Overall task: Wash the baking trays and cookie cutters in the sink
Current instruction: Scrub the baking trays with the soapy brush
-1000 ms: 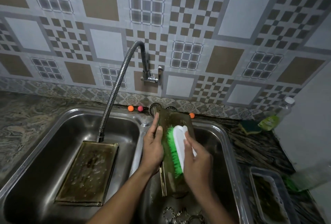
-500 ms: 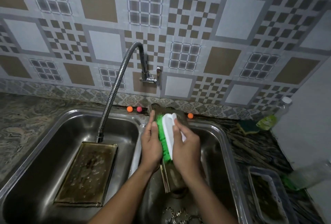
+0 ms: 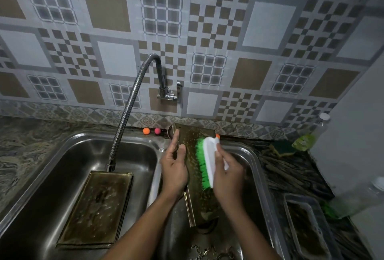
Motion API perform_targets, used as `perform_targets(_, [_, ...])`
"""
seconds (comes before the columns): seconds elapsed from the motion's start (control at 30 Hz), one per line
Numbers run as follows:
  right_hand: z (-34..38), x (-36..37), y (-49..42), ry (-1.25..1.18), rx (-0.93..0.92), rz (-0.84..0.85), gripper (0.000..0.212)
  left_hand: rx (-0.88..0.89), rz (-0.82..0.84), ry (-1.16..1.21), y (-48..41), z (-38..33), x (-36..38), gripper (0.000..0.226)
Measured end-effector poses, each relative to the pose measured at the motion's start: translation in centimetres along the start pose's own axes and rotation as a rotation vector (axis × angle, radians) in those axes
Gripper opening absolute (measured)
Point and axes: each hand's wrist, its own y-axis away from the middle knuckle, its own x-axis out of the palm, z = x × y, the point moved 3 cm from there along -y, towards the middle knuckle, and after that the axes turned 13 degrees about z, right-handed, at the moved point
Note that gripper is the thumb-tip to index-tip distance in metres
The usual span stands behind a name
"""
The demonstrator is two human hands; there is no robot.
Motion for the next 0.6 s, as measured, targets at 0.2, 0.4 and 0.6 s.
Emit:
perform_targets(0.2, [-0.4,0.3,5.2,-0.025,-0.146,0.066,0.03,0.025,-0.107,0.037,-0.5,-0.7,-0.3,0.043])
perform_targets(0.4, [-7.2,-4.2,3.7,0.051,0.118,-0.036,0.031,0.003,-0.082,0.029,-1.5,-1.3,-1.4,0.044])
perform_targets(0.6, [-4.0,-4.5,-2.8,0.08,0.101,-0.128,0.029,-0.093,0.165,0.004,1.1,-0.9,1.1,0.045])
